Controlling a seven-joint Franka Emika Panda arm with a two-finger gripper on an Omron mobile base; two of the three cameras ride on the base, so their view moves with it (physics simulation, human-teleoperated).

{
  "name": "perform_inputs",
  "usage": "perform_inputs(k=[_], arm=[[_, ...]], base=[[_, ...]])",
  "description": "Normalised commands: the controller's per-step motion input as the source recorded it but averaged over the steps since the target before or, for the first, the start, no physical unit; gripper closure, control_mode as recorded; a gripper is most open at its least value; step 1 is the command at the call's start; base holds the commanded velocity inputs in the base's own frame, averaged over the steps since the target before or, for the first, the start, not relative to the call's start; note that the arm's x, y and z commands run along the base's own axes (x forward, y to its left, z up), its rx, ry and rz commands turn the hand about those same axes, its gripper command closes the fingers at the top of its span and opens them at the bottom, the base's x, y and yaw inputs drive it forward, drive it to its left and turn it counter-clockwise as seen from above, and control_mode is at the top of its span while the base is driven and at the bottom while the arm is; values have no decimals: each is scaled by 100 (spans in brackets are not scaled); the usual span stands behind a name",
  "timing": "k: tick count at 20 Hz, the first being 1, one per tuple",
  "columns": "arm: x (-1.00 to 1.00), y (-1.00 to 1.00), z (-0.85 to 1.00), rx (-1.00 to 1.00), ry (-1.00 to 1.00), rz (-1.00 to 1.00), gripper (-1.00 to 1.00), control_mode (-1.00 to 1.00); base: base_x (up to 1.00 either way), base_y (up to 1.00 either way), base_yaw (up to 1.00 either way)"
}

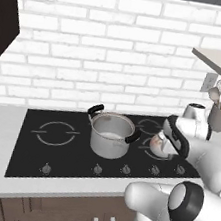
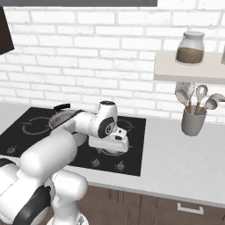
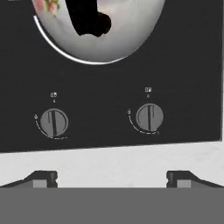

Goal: Pick the kettle from the counter and place it on a stove burner. Then turn the burner on.

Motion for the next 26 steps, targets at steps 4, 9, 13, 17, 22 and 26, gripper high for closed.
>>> perform_inputs(k=[4, 9, 13, 17, 22, 26], arm=[[5, -43, -8, 18, 4, -1, -100, -100], [1, -32, 0, 14, 7, 0, -100, -100], [1, -5, -7, 1, 1, -2, -100, -100], [0, -4, -21, 0, 0, 0, -100, -100], [0, 0, -21, 0, 0, 0, -100, -100], [0, 0, -32, 0, 1, 0, -100, -100]], base=[[0, 0, 0], [0, 0, 0], [0, 0, 0], [0, 0, 0], [0, 0, 0], [0, 0, 0]])
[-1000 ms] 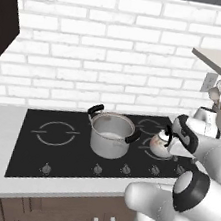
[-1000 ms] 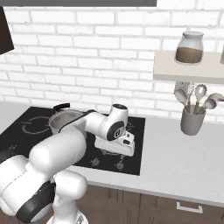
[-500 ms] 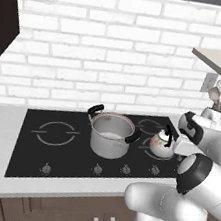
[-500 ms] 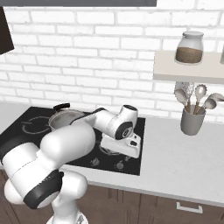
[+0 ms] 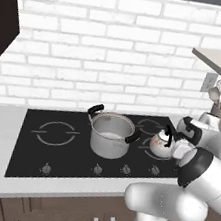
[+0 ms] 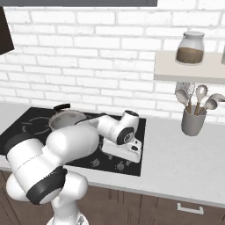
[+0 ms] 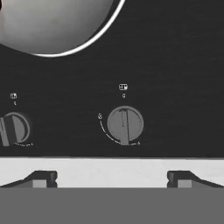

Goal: Pick the kettle from the counter and place it on a stove burner. Then turn the burner on.

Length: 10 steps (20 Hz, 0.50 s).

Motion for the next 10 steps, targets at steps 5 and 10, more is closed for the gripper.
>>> perform_inputs(k=[5, 10], arm=[[0, 0, -26, 0, 0, 0, -100, -100], [5, 0, -8, 0, 0, 0, -100, -100]], base=[[0, 0, 0], [0, 0, 0]])
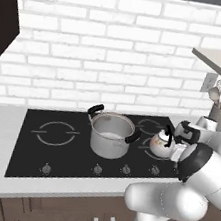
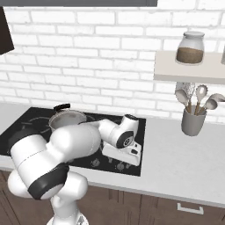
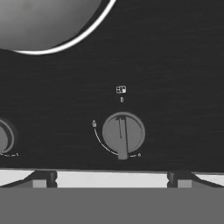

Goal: Pick the kettle from the counter and place it on a stove burner. Then turn the burner on.

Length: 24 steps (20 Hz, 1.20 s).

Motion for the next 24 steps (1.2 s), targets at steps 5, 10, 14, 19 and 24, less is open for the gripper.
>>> perform_inputs(k=[5, 10, 14, 19, 24], arm=[[7, 0, 0, 0, -3, 3, -100, -100], [12, 0, -1, -2, -4, 1, -100, -100], [5, 0, 0, -4, 0, 2, -100, -100], [0, 0, 0, -4, -6, 7, -100, -100], [0, -5, 0, 0, -11, 9, -100, -100]], base=[[0, 0, 0], [0, 0, 0], [0, 0, 0], [0, 0, 0], [0, 0, 0]])
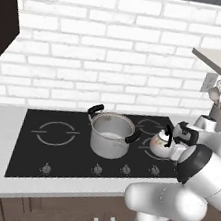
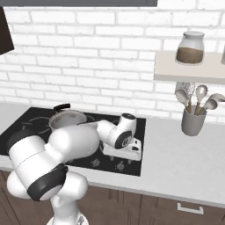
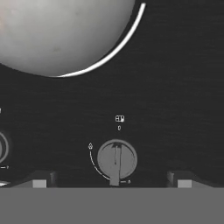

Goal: Pick the kettle from the counter and place it on a stove burner. Then turn the burner on.

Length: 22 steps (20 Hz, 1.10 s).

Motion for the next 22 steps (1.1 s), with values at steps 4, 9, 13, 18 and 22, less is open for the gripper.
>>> perform_inputs(k=[4, 9, 13, 18, 22], arm=[[0, -2, -4, 0, -3, 10, -100, -100], [0, 0, -13, -1, 6, 9, -100, -100], [0, 0, -16, 0, 0, 2, -100, -100], [0, 0, -14, 0, 0, 0, -100, -100], [0, 0, -16, 0, 0, 0, -100, -100]], base=[[0, 0, 0], [0, 0, 0], [0, 0, 0], [0, 0, 0], [0, 0, 0]])
